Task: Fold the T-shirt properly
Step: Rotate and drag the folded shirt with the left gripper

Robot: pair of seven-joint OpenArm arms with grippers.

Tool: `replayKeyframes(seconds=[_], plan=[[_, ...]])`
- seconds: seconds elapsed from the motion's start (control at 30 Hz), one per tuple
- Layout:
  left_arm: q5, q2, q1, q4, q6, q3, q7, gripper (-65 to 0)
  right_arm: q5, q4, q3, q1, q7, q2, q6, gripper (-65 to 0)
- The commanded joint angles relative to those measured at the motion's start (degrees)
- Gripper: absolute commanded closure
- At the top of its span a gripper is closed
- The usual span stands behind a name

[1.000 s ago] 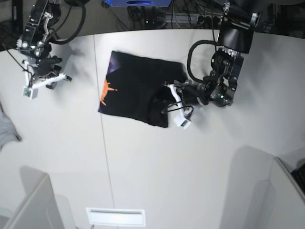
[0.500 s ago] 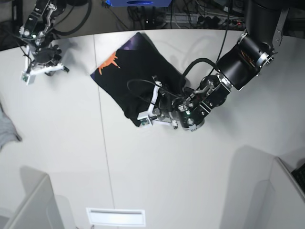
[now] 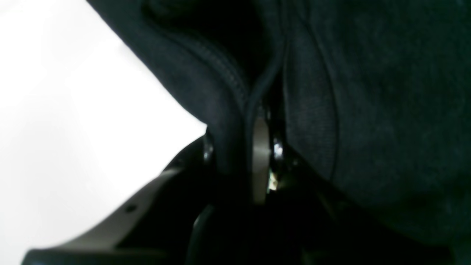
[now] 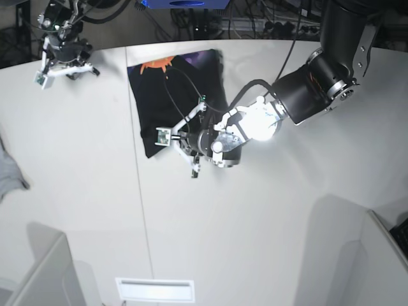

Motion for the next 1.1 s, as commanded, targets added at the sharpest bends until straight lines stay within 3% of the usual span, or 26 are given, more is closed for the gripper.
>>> replayKeyframes(seconds=[0.0,0.27,0.7,0.9,1.0,1.07], plan=[[2.52,-0.09,0.69,-0.84,-0.84,0.97,2.56,0.0,0.37,1.14,0.21,-0.15,1.17,0.10,0.28,0.0],[3.57,2.63,0.08,-0.93,-0.84,1.06,2.38,0.0,0.37,0.87,0.21,0.02,1.17,0.02,0.28,0.0],[2.96,2.72,-2.47,-0.84,-0.84,0.53,2.47,0.0,0.37,0.79,0.13,0.29,1.17,0.02,0.28,0.0],[2.96,3.07,-4.32,0.30,-0.84,0.27,2.47,-34.4,0.37,0.79,0.04,0.29,1.17,0.02,0.28,0.0],[2.87,3.69,-4.85,1.71,-0.84,-2.81,2.82,-42.9,0.37,0.79,0.04,0.29,1.17,0.02,0.28,0.0],[2.87,3.77,-3.18,4.96,-0.84,-8.17,2.82,-43.1,0.37,0.79,0.04,0.29,1.17,0.02,0.28,0.0]])
